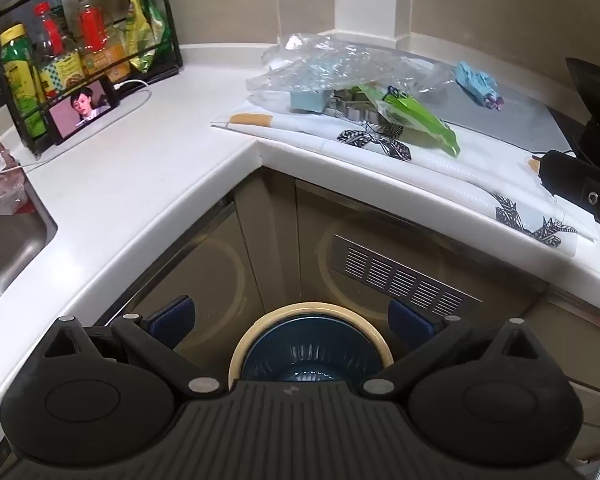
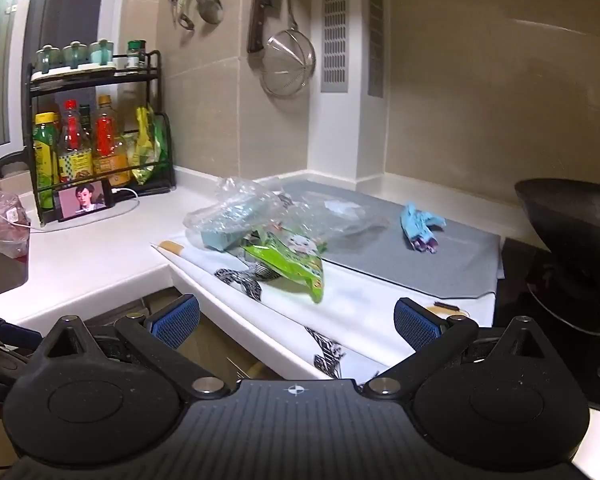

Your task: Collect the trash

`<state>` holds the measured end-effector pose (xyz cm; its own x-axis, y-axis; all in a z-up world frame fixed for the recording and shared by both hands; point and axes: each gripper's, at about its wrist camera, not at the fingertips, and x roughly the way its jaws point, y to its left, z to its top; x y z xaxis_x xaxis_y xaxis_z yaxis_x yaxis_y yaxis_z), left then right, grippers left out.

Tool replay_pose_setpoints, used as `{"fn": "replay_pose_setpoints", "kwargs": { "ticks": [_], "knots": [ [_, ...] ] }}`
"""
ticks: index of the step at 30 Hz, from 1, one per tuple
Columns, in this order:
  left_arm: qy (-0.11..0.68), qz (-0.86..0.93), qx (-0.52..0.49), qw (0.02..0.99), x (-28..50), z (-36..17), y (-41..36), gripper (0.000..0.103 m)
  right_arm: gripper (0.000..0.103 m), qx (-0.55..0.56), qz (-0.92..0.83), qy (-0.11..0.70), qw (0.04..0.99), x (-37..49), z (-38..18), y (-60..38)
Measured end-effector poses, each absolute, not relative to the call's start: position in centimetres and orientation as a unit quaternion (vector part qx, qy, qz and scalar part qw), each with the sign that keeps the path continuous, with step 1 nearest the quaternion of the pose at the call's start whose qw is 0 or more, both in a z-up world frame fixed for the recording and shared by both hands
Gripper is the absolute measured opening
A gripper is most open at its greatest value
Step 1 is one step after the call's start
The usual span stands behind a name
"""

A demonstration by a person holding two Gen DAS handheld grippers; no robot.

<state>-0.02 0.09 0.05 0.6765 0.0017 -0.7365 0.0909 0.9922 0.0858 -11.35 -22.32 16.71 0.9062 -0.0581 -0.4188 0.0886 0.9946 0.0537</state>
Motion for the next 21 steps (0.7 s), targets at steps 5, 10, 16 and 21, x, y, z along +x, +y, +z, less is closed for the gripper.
{"fn": "replay_pose_setpoints", "kwargs": {
  "ticks": [5, 10, 16, 21],
  "knots": [
    [0.404, -0.027, 0.05, 0.913, 0.0, 0.1, 0.4, 0.103, 0.103, 0.034, -0.027, 0.211, 0.977, -10.1, 15.8, -21.9],
    [0.403, -0.031, 0.051, 0.913, 0.0, 0.3, 0.5, 0.103, 0.103, 0.042, -0.027, 0.202, 0.978, -7.6, 13.1, -21.3],
    [0.402, -0.017, 0.037, 0.915, 0.3, -0.1, 0.2, 0.103, 0.103, 0.039, -0.023, 0.202, 0.978, -6.0, 10.5, -20.4],
    [0.412, -0.015, 0.045, 0.91, 0.9, 0.1, 0.4, 0.103, 0.103, 0.047, -0.03, 0.203, 0.978, -5.5, 9.3, -20.2]
  ]
}}
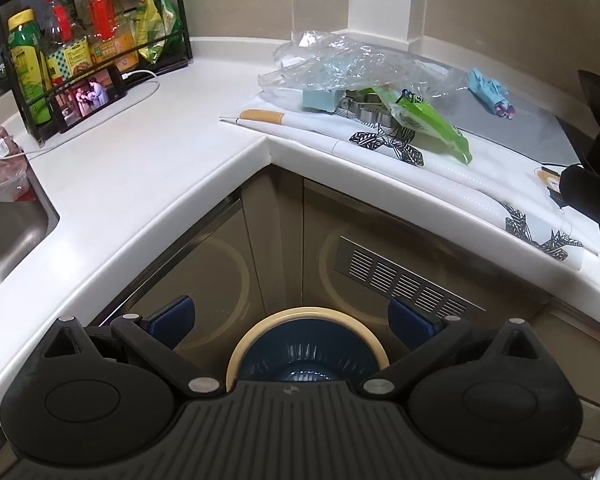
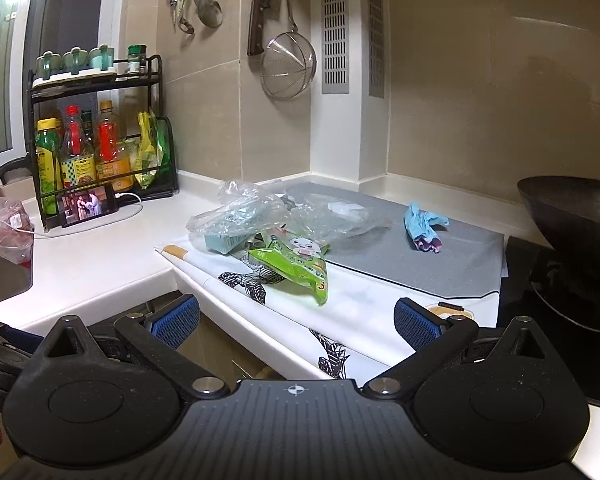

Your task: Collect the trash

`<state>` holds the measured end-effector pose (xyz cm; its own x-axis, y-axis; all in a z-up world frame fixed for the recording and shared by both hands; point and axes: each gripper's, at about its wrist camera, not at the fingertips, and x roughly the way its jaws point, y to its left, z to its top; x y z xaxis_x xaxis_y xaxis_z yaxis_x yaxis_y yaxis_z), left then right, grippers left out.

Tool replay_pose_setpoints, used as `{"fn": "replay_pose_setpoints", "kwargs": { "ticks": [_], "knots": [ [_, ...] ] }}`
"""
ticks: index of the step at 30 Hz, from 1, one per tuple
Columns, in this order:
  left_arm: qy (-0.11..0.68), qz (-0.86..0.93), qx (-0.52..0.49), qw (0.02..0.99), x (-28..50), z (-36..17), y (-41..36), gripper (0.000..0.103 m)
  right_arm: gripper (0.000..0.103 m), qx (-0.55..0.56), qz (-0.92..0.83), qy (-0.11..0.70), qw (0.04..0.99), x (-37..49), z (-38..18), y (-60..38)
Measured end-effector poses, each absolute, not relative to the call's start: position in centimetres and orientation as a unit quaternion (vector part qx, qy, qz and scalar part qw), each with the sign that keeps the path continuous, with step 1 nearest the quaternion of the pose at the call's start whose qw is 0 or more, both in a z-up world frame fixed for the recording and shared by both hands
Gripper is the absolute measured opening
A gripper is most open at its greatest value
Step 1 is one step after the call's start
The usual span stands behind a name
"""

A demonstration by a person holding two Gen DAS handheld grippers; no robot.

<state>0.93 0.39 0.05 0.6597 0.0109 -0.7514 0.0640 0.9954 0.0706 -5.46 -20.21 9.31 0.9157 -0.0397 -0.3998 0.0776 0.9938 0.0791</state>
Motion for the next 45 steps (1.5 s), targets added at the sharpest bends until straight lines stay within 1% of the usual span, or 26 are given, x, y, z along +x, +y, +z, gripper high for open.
{"fn": "replay_pose_setpoints", "kwargs": {
  "ticks": [4, 12, 25, 45],
  "knots": [
    [0.427, -0.017, 0.057, 0.902, 1.0, 0.2, 0.0, 0.103, 0.103, 0.046, -0.032, 0.206, 0.977, -5.3, 8.4, -20.0],
    [0.418, -0.023, 0.071, 0.905, 0.6, 0.6, -0.7, 0.103, 0.103, 0.048, -0.035, 0.208, 0.976, -5.2, 7.8, -20.2],
    [0.403, -0.019, 0.067, 0.912, 0.1, 0.8, -0.4, 0.103, 0.103, 0.051, -0.037, 0.202, 0.977, -5.5, 7.6, -20.1],
    [0.403, -0.019, 0.064, 0.913, -0.1, 0.9, -0.5, 0.103, 0.103, 0.058, -0.042, 0.2, 0.977, -5.5, 7.0, -20.5]
  ]
}}
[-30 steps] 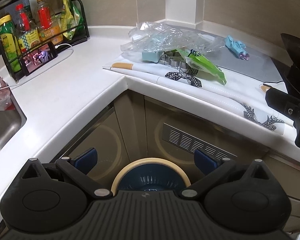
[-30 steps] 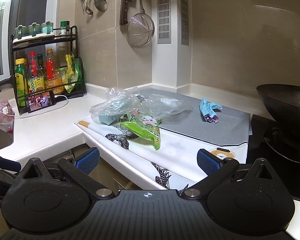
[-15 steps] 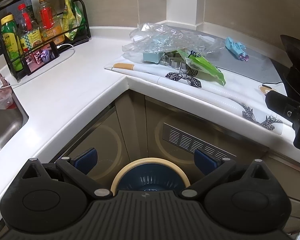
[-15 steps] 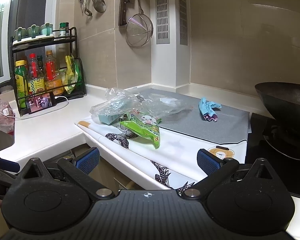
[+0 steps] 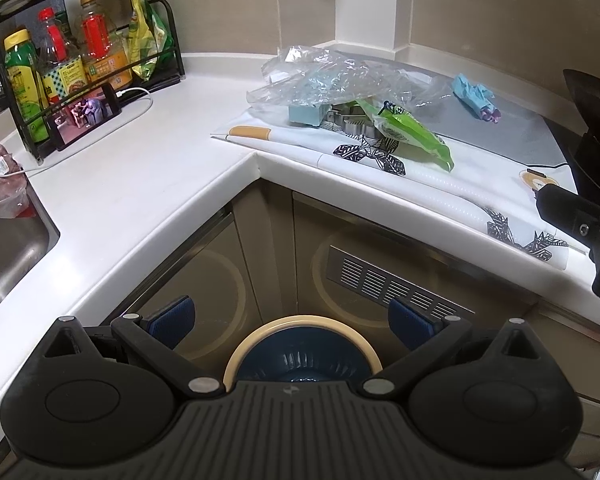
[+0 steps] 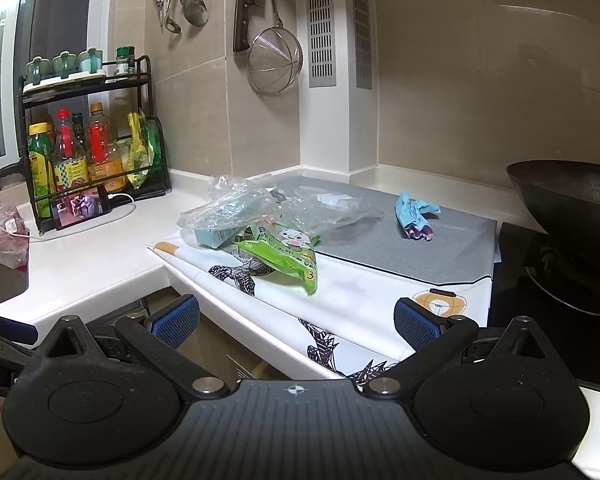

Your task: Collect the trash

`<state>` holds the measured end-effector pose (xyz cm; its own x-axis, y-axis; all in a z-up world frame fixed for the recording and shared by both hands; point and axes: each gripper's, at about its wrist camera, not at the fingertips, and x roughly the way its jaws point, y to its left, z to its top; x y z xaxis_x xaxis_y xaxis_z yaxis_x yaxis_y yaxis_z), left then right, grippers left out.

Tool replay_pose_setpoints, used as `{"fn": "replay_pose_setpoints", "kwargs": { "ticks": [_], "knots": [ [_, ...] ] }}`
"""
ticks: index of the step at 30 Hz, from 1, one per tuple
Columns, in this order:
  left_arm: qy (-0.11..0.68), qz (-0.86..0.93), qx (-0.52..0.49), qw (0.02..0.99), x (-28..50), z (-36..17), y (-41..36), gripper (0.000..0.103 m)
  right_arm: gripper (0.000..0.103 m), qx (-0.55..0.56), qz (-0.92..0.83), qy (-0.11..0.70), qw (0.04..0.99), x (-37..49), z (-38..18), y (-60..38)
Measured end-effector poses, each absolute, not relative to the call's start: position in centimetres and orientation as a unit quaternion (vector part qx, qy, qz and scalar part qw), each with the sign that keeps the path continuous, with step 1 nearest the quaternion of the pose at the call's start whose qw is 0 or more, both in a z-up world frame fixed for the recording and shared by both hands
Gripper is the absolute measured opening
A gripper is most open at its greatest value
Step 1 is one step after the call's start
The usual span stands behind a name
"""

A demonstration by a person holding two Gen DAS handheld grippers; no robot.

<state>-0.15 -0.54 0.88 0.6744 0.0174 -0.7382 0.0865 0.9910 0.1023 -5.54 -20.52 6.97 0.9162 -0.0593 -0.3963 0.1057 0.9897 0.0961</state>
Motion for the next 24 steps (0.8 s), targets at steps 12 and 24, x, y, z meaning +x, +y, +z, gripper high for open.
{"fn": "replay_pose_setpoints", "kwargs": {
  "ticks": [12, 24],
  "knots": [
    [0.404, -0.015, 0.066, 0.912, -0.09, 0.85, -0.32, 0.103, 0.103, 0.059, -0.043, 0.199, 0.977, -5.88, 6.68, -20.34],
    [0.41, -0.014, 0.074, 0.909, 0.49, 0.64, -0.5, 0.103, 0.103, 0.061, -0.047, 0.2, 0.977, -5.54, 6.42, -20.57]
  ]
}}
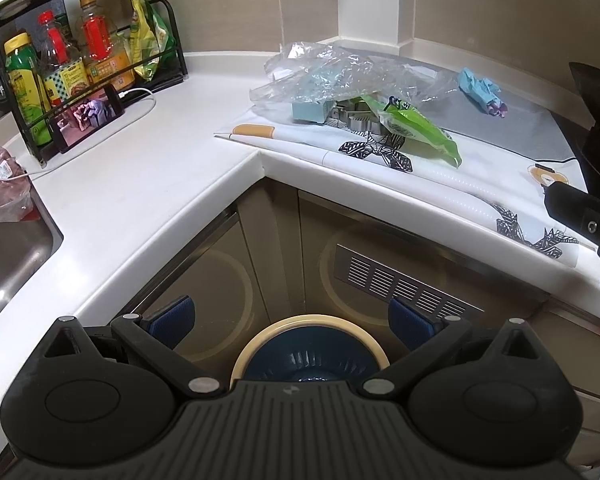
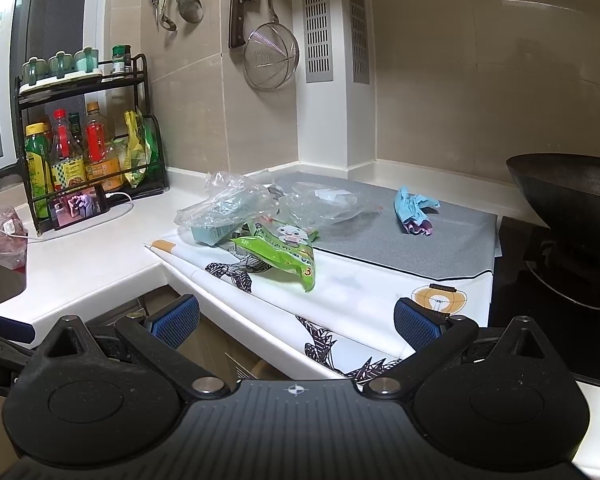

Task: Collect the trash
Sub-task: 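Grasp a clear plastic bag with the left gripper while the right gripper grasps a zip bag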

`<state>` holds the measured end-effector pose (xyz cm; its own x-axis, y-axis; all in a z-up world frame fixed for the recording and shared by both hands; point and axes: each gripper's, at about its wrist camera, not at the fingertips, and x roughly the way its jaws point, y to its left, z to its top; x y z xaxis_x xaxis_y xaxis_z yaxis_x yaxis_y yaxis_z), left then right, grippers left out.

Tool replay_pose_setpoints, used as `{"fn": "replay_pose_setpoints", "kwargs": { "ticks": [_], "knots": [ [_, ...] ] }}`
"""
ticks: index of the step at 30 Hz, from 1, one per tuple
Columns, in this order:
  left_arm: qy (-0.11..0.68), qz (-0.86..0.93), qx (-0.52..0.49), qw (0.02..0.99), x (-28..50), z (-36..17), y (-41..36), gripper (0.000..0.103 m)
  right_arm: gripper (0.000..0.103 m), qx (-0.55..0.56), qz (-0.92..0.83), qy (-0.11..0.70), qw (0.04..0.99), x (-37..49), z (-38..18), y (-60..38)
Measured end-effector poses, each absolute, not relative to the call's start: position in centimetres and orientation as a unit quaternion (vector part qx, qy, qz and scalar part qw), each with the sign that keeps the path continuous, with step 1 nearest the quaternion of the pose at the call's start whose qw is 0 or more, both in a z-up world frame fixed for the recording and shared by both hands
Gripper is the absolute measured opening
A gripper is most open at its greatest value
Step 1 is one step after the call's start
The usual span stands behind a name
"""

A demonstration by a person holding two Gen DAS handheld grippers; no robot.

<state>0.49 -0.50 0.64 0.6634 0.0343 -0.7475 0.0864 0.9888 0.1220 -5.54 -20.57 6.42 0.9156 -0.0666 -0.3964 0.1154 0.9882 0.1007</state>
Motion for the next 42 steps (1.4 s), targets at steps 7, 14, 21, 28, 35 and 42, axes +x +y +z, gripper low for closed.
{"fn": "replay_pose_setpoints", "kwargs": {
  "ticks": [7, 14, 21, 28, 35, 42],
  "knots": [
    [0.42, -0.008, 0.081, 0.904, 1.7, 0.1, -0.8, 0.103, 0.103, 0.064, -0.052, 0.205, 0.975, -5.0, 5.9, -21.2],
    [0.43, -0.01, 0.089, 0.898, 3.4, -0.6, -1.3, 0.103, 0.103, 0.064, -0.058, 0.214, 0.973, -3.6, 5.3, -22.1],
    [0.444, -0.017, 0.087, 0.892, 6.1, -1.4, -1.6, 0.103, 0.103, 0.064, -0.072, 0.224, 0.97, -1.6, 4.5, -23.4],
    [0.435, -0.013, 0.074, 0.898, 10.0, -0.3, -1.1, 0.103, 0.103, 0.063, -0.101, 0.215, 0.969, 2.2, 4.2, -25.6],
    [0.396, -0.01, 0.053, 0.917, 15.0, 2.1, -1.2, 0.103, 0.103, 0.109, -0.135, 0.202, 0.964, 6.9, 4.2, -29.5],
    [0.407, -0.028, -0.044, 0.912, 22.8, 2.2, 0.1, 0.103, 0.103, 0.215, -0.084, 0.185, 0.955, 12.9, 3.9, -32.9]
  ]
}}
